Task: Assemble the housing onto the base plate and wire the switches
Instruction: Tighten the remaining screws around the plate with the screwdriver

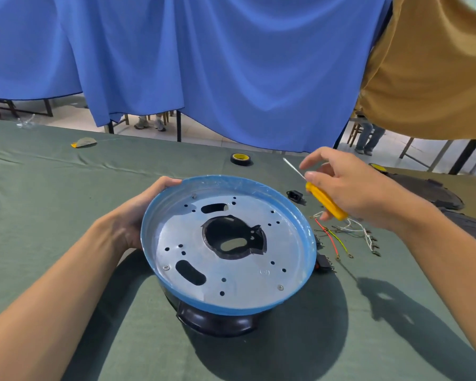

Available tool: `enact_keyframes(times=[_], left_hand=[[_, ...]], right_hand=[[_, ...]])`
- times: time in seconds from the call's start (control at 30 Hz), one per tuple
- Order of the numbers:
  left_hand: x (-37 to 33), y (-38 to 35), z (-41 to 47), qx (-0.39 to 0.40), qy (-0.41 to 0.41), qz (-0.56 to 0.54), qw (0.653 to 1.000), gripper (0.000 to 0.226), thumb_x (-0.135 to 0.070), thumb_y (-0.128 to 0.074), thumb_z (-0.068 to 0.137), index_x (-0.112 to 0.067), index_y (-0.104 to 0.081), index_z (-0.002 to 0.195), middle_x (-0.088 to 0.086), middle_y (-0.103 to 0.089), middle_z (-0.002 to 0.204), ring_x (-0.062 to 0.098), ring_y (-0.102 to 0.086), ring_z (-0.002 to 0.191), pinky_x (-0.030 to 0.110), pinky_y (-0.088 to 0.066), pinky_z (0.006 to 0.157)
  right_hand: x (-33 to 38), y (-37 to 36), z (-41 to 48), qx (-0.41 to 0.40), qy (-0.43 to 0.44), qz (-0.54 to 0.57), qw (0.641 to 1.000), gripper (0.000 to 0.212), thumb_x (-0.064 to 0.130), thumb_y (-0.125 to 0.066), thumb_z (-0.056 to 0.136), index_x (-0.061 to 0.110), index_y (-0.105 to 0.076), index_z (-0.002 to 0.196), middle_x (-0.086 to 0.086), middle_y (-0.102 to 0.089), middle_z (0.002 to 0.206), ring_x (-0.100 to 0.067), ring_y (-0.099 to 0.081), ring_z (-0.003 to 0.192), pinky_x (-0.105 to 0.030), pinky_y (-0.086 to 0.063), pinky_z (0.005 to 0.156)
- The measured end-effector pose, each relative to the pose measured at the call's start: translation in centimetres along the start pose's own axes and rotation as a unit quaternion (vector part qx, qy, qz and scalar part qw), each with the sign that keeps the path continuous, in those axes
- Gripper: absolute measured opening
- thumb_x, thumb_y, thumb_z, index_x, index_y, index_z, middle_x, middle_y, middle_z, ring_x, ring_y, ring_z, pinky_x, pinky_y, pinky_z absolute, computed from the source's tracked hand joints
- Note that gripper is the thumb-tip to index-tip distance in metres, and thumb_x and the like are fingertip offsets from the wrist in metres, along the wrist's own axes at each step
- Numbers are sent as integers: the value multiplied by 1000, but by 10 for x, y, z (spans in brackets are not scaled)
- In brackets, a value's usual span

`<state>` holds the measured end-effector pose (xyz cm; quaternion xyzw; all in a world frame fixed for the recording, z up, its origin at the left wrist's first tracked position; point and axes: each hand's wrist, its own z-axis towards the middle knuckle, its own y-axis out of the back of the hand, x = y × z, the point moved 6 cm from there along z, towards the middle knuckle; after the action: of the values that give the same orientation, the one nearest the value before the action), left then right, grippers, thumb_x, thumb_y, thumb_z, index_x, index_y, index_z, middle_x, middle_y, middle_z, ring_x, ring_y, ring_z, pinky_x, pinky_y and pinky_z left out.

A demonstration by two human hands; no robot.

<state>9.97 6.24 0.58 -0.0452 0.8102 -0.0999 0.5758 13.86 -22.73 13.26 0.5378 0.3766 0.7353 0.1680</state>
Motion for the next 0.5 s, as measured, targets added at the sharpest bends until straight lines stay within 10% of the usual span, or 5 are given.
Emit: enact_keyframes(times=[0.27, 0.5], left_hand=[[1, 6, 11, 54, 33, 27, 998, 58, -63, -62, 80, -11, -72, 103, 14, -69, 101, 28, -67, 81, 38, -55, 74], [10, 14, 19, 68, 51, 10, 996, 62, -64, -62, 79, -10, -74, 105, 16, -71, 107, 29, -69, 86, 37, -56, 74]], right_hand=[[35, -46, 37, 25, -2, 112, 993, 12, 28, -62, 94, 16, -62, 94, -5, -67, 75, -8, -54, 49, -18, -41, 43], [58, -55, 69, 1, 35, 175, 984, 25, 13, -87, 65, 1, -72, 81, -11, -69, 71, -12, -64, 65, -25, -57, 72]])
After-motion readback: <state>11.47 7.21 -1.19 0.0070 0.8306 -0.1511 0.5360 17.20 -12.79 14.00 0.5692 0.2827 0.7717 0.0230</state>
